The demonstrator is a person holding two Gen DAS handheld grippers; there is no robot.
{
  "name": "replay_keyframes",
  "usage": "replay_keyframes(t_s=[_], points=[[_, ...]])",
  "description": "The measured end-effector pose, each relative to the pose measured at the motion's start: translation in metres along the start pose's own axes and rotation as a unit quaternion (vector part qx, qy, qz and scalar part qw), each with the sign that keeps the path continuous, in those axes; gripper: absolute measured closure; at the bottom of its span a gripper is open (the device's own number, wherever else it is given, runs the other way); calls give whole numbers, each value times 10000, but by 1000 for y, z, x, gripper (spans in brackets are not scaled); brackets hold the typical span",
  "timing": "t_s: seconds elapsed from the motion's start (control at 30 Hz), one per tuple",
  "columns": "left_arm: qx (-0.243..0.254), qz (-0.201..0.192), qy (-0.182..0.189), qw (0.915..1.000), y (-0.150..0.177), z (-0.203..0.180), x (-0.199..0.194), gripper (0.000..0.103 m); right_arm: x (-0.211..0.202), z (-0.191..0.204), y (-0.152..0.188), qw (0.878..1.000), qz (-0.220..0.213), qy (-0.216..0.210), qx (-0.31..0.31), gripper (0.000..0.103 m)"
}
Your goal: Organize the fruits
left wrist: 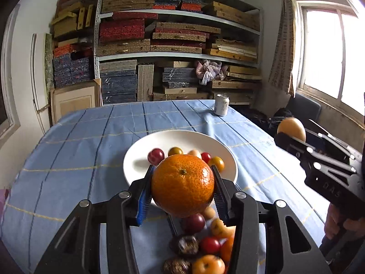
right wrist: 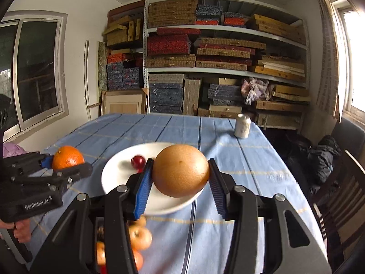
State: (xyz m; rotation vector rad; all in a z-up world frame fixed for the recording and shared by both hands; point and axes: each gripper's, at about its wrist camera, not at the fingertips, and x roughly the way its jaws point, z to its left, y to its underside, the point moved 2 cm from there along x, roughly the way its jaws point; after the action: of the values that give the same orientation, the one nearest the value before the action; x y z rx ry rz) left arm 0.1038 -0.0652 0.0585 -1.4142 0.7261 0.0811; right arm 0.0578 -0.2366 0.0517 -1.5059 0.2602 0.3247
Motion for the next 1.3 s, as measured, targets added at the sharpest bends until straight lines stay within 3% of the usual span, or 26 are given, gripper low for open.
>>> replay_keyframes(t_s=[0.17, 0.27, 0.53, 0.6, 0.7, 1.0, 1.07, 1.13, 1.2, 1.23, 1.3], points=[[83, -156, -331, 9993, -30, 2, 19, 56, 28, -10, -32, 9995, -235, 2, 219, 57], [-205, -97, -412, 9989, -42, 13, 37, 56, 50, -14, -38, 9993, -221, -56, 288, 57], [-218, -107, -256, 9994, -41, 30, 64, 56, 92, -6, -39, 9998, -15, -182, 102, 59], [-301, 3, -235, 9993, -39, 33, 70, 56, 96, -6, -38, 9995, 20, -276, 168, 62], [-548, 214, -130, 9982, -35, 41, 80, 56, 100, -3, -31, 9996, 103, -257, 65, 79], [-550, 718, -168, 9958, -13, 45, 102, 56, 119, 10, -12, 9987, 363, -347, -93, 78], [-575, 749, -105, 9955, -8, 47, 102, 56, 120, 8, -8, 9977, 542, -392, -76, 72], [-633, 784, -133, 9948, -7, 49, 102, 56, 113, 3, 1, 9963, 734, -418, -126, 44], [-617, 787, -110, 9949, -7, 49, 101, 56, 98, -5, 17, 9943, 923, -465, -281, 32], [-594, 793, -104, 9950, -7, 48, 101, 56, 92, -9, 27, 9927, 1034, -521, -331, 17], [-505, 796, -60, 9955, -7, 44, 100, 56, 86, -17, 50, 9856, 1479, -742, -354, 13]])
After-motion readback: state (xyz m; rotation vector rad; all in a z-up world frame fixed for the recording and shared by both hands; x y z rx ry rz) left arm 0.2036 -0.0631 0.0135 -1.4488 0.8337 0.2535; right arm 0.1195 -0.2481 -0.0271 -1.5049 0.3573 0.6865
